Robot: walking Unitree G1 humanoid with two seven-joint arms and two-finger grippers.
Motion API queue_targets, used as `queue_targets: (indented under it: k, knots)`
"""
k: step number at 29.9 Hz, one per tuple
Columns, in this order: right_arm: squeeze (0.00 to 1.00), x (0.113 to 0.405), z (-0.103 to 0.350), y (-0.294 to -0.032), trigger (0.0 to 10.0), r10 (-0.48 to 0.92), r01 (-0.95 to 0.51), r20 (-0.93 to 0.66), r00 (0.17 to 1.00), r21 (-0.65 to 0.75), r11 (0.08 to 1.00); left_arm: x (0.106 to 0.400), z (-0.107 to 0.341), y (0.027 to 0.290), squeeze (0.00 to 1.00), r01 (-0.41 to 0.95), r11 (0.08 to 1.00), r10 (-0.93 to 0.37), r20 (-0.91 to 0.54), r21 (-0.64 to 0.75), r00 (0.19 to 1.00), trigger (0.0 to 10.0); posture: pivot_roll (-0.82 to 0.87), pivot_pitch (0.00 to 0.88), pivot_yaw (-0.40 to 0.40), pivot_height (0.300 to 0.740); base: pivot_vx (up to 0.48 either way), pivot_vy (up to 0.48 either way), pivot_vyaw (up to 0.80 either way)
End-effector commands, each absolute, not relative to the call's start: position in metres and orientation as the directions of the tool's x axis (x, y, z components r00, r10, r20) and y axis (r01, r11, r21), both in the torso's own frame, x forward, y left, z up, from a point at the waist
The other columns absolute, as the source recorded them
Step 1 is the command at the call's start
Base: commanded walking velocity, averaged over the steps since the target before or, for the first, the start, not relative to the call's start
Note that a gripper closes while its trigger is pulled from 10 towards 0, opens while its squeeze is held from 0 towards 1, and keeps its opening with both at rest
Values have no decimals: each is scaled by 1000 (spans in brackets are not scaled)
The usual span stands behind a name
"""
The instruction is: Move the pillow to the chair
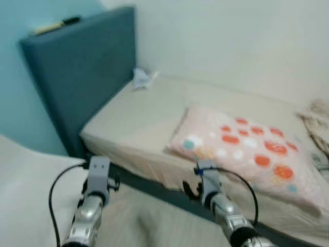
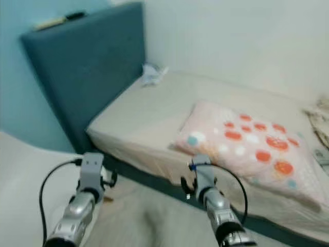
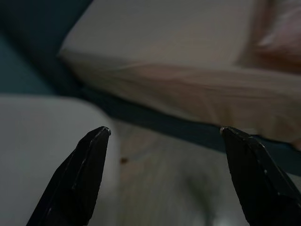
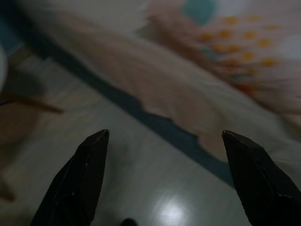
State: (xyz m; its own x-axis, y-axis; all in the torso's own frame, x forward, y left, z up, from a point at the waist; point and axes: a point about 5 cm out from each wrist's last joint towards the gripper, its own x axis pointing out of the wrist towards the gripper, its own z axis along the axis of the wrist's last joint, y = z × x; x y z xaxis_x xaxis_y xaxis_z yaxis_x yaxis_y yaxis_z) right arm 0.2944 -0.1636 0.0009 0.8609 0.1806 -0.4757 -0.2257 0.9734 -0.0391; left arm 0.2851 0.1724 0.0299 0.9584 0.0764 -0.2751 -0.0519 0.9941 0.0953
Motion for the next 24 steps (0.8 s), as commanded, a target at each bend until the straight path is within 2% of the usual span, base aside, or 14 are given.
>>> queue_targets:
  k: [1,24]
  knots:
    - [0,297,4,-161,10000,186,-226,-457,870,-34,974,283,28,174,0,-60,994,85,-288,96,954,10000,45,45,-42,740,0,0,-800]
    - [0,287,-4,-159,10000,219,-265,-490,844,-25,964,275,24,171,0,-45,995,70,-292,91,954,10000,40,77,-60,740,0,0,-800]
